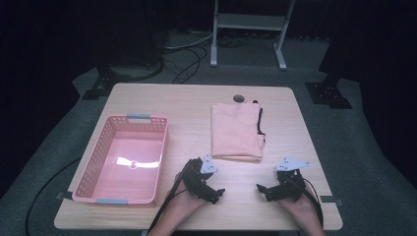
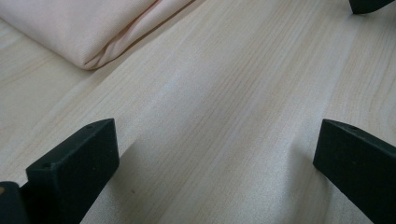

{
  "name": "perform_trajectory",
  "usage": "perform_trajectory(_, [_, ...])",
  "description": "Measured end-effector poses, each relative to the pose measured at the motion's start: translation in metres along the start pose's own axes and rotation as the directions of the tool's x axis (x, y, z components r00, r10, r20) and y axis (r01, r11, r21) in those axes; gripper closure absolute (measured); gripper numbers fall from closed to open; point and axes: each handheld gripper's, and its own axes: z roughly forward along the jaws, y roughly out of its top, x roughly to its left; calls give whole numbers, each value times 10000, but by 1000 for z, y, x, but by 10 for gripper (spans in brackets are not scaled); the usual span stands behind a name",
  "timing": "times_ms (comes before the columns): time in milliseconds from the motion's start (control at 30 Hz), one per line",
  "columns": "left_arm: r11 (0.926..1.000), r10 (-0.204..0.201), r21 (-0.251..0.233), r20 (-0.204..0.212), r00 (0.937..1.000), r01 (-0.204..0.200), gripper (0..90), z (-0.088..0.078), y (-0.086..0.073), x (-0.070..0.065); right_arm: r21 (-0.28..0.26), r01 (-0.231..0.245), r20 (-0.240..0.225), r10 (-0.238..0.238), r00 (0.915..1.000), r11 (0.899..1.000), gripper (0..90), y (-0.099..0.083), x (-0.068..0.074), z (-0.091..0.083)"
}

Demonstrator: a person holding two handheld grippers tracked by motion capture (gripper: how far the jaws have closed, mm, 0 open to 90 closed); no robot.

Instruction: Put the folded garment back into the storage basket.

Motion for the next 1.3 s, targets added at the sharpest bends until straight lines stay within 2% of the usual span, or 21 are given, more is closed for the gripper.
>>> perform_trajectory(433, [10000, -32, -17, -23, 10000, 32, 0, 1, 1, 0, 17, -5, -14, 5, 10000, 10000, 1, 0, 0, 0])
perform_trajectory(533, [9999, 18, 113, 38, 10000, -18, 0, 2, 4, 1, 17, -65, -86, 65, 9999, 10000, 1, 0, 0, -1])
perform_trajectory(633, [9998, -65, -167, 90, 9999, 66, 0, 2, 8, 3, -33, -108, -115, 108, 9999, 9999, 1, 2, -2, -2])
perform_trajectory(700, [9999, -40, -100, 150, 9999, 42, 0, 2, 12, 4, -101, -128, -156, 127, 9998, 9999, 1, 3, -2, -2])
perform_trajectory(833, [9992, -25, -403, 132, 9999, 30, 0, -3, 20, 8, -268, -146, -165, 142, 9998, 9995, 1, 8, -3, -4])
perform_trajectory(900, [9991, -57, -408, 153, 9999, 63, 0, -3, 22, 10, -314, -146, -184, 140, 9997, 9994, 1, 10, -4, -5])
perform_trajectory(1233, [9978, 33, -665, 99, 9999, -26, 0, -3, 42, 24, -695, -328, -912, 264, 9955, 9970, 1, 30, -10, 0])
perform_trajectory(1300, [9977, 29, -673, 98, 9999, -22, 0, -2, 44, 26, -629, -247, -904, 190, 9957, 9977, 1, 33, -11, 3])
